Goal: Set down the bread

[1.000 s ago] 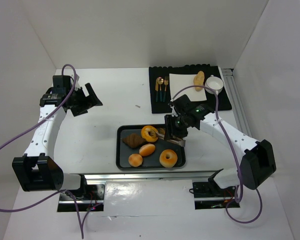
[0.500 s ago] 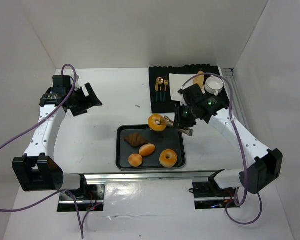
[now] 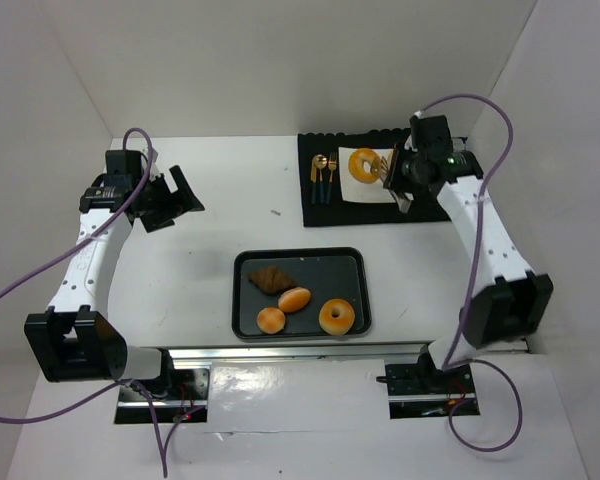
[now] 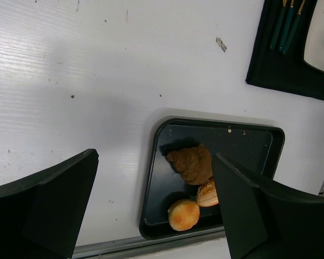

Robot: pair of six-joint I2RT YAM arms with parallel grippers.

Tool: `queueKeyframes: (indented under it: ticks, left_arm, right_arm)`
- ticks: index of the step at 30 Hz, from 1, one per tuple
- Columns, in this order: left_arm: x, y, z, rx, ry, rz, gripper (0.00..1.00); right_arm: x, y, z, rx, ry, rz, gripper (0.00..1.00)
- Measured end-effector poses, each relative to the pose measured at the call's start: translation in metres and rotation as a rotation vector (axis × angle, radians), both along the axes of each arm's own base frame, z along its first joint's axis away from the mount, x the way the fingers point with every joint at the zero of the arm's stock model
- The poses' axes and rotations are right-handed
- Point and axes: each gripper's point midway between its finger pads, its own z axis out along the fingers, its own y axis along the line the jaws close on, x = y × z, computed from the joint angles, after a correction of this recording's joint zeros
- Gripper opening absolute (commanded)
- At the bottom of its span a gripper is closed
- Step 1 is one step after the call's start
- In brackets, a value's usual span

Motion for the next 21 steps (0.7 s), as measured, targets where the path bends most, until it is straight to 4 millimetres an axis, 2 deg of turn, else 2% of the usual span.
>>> queueKeyframes:
  ticks: [4, 8, 10, 14, 17, 21]
  left_arm:
    - [0.000, 0.000, 0.000, 0.000, 0.001, 0.000, 1.00]
    - [0.001, 0.000, -0.003, -0.002, 0.009, 0.000, 1.00]
    - [0.003, 0.000, -0.006, -0.002, 0.018, 0.000, 1.00]
    - [0.004, 0.000, -0.011, -0.004, 0.034, -0.001, 1.00]
    - [0.004, 0.000, -0.011, -0.006, 0.035, -0.003, 1.00]
    - [0.004, -0.001, -0.011, -0.008, 0.034, -0.004, 1.00]
  right_arm:
    - [0.067, -0.001, -0.020, 0.019, -0.032, -0.028, 0.31]
    - [0.104, 0.007, -0.056, 0.051, 0.009, -0.042, 0.31]
    - [0.118, 0.010, -0.068, 0.064, 0.020, -0.047, 0.31]
    - [0.145, 0.011, -0.080, 0.084, 0.008, -0.068, 0.31]
    - [0.151, 0.011, -0.086, 0.093, 0.010, -0.082, 0.31]
    - [0.155, 0.010, -0.084, 0.097, -0.004, -0.095, 0.31]
